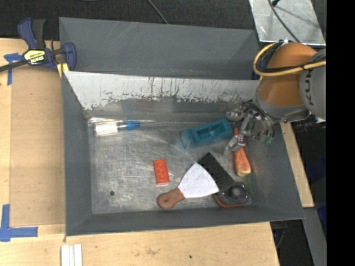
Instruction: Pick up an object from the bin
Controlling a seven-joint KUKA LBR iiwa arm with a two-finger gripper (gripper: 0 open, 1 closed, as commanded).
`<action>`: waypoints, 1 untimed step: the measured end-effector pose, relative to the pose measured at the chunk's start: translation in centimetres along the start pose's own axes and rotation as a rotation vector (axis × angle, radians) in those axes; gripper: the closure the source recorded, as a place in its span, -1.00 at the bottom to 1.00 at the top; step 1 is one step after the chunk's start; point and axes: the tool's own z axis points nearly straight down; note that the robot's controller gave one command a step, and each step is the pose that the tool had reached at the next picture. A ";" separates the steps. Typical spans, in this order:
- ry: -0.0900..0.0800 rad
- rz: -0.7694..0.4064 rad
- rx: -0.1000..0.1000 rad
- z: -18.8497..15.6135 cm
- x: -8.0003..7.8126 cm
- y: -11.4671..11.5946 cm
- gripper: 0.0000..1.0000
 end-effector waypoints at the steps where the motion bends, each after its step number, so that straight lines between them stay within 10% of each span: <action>1: -0.018 -0.251 0.014 1.5 -1.9 -0.7 1.00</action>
Offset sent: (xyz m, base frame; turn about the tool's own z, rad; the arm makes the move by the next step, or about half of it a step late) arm 0.0000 0.0000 0.0000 0.0000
